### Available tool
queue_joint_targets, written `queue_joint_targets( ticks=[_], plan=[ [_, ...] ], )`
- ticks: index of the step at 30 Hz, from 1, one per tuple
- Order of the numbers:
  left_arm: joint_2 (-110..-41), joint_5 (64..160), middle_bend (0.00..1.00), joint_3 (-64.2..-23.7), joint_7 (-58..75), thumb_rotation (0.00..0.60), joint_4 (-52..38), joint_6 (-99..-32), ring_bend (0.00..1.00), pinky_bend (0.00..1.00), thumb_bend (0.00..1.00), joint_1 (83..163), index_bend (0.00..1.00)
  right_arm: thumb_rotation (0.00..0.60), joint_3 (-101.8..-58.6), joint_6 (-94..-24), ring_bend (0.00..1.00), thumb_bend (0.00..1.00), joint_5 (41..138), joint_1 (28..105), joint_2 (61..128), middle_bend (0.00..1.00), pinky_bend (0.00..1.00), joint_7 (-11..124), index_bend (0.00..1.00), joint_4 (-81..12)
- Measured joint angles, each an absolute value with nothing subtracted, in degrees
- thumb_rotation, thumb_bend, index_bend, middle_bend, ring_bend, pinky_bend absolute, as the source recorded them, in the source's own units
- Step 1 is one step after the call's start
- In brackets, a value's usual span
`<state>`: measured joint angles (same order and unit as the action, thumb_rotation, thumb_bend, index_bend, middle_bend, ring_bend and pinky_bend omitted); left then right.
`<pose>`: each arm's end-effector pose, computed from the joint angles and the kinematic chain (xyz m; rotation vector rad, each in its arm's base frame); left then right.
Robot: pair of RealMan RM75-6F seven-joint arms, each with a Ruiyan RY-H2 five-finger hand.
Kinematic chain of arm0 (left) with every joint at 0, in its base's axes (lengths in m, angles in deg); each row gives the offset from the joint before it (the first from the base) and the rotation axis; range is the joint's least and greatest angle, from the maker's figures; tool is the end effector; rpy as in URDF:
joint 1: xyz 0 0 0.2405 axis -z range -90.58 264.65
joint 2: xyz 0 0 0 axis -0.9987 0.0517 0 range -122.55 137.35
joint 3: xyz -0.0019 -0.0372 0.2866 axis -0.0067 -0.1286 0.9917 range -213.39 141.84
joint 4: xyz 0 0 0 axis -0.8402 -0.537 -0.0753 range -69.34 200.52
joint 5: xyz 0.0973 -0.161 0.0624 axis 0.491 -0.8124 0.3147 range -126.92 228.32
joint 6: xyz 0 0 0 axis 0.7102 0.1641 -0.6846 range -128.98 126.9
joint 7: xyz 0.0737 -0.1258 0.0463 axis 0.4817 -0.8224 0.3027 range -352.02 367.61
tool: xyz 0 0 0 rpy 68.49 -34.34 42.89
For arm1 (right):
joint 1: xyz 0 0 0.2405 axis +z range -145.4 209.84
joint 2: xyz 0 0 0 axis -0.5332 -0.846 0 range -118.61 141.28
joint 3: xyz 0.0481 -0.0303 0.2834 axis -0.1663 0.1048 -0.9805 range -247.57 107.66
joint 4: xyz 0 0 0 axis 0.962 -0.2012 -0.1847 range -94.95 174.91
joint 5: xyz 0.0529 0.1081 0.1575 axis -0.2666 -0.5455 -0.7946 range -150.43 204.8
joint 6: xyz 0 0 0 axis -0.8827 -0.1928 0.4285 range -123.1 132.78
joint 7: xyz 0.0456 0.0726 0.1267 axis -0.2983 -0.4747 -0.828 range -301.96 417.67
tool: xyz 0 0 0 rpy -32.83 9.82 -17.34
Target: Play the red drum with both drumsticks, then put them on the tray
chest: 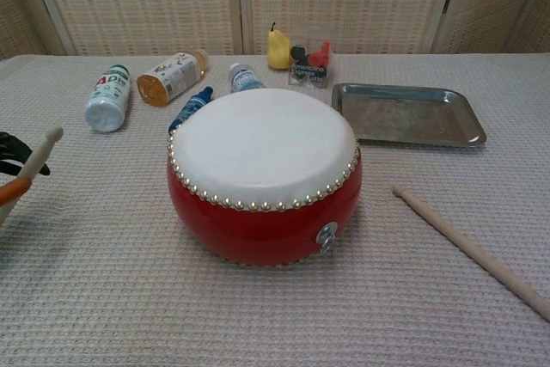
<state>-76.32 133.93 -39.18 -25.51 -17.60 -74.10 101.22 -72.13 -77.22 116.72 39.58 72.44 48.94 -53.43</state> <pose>-0.3082 0.2421 0.0486 -1.2101 -1.6131 -1.3838 -0.3224 -0.2026 0.1879 1.4561 -0.9967 1.0155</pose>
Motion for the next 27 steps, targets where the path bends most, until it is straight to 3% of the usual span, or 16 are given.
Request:
queue_joint_targets(
  ticks=[15, 21, 27],
  plan=[
    [-73.87, 137.81, 0.4, -39.01, -67.76, 0.6, -15.63, -71.65, 0.24, 0.29, 0.42, 103.18, 0.55, 0.6, -75.99, -75.83, 0.01, 0.11, 112.24, 41.55, 64.35, 0.14, 0.07, 57.94, 0.12, -64.96],
    [-74.92, 139.42, 0.4, -38.3, -77.69, 0.6, -10.98, -71.68, 0.25, 0.32, 0.42, 104.0, 0.53, 0.6, -75.29, -74.42, 0.01, 0.11, 110.87, 41.51, 64.28, 0.14, 0.07, 58.79, 0.12, -65.78],
    [-76.06, 140.5, 0.4, -37.65, -85.67, 0.6, -8.05, -72.1, 0.26, 0.34, 0.42, 104.69, 0.43, 0.6, -75.0, -75.08, 0.01, 0.11, 110.68, 40.91, 65.03, 0.14, 0.07, 59.05, 0.11, -65.15]
  ],
)
